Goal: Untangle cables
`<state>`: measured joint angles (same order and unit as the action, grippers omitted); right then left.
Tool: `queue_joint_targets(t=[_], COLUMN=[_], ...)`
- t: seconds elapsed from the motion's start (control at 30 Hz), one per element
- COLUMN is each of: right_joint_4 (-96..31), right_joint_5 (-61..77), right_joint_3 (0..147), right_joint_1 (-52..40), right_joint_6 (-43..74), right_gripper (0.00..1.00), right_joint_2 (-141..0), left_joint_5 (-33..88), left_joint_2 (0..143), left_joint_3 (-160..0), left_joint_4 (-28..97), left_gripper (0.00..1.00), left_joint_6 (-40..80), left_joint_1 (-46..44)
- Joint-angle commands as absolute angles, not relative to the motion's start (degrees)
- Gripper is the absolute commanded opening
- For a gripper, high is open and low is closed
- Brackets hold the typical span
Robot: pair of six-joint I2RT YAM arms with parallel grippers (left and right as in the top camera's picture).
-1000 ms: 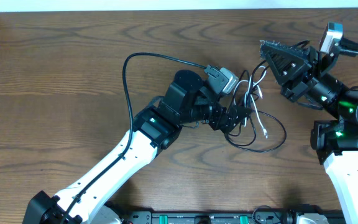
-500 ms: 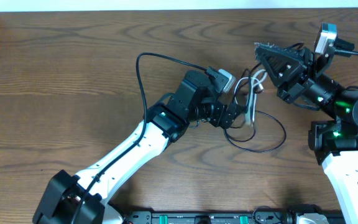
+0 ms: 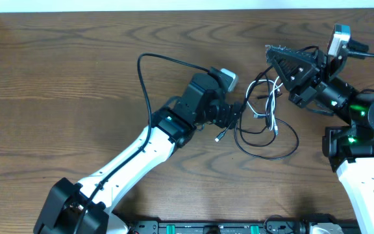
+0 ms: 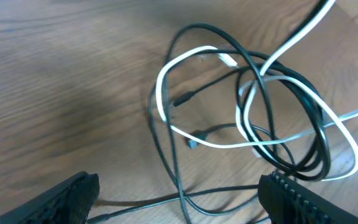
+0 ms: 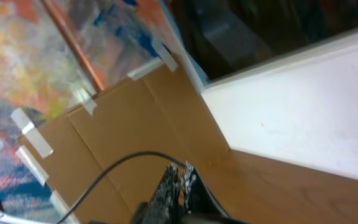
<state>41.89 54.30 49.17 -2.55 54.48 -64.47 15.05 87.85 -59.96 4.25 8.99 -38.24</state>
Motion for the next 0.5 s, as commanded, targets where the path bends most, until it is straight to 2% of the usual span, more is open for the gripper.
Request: queue_joint_targets(t=[0.0,0.17,0.3,0.47], right_joint_4=[35.3,9.4,-3.1,-17.8], right_joint_5=[57.4,58.6,58.7,57.3], right_joint_3=[50.3,50.3,50.3,50.3], right_joint_1=[-0.4,2.9,7.0,11.3], right_joint_6=[51.4,41.2,37.9,27.5], right_gripper=[0.01,0.01,0.01,0.01], right_joint_2=[-64.1,-64.1,-64.1,-64.1], left_joint_5=[14.3,14.3,14.3,14.3], left_joint_2=[85.4,83.2,82.3,82.2], left_joint_3=[-60.2,-60.2,-60.2,-60.2], left_joint_4=[4.6,6.9,8.4,9.3], left_gripper=[0.86,0.86,0.86,0.86], left_joint_6=[8.7,8.7,8.7,8.7], left_joint_1=[-35.4,-31.5,-29.2,-28.6])
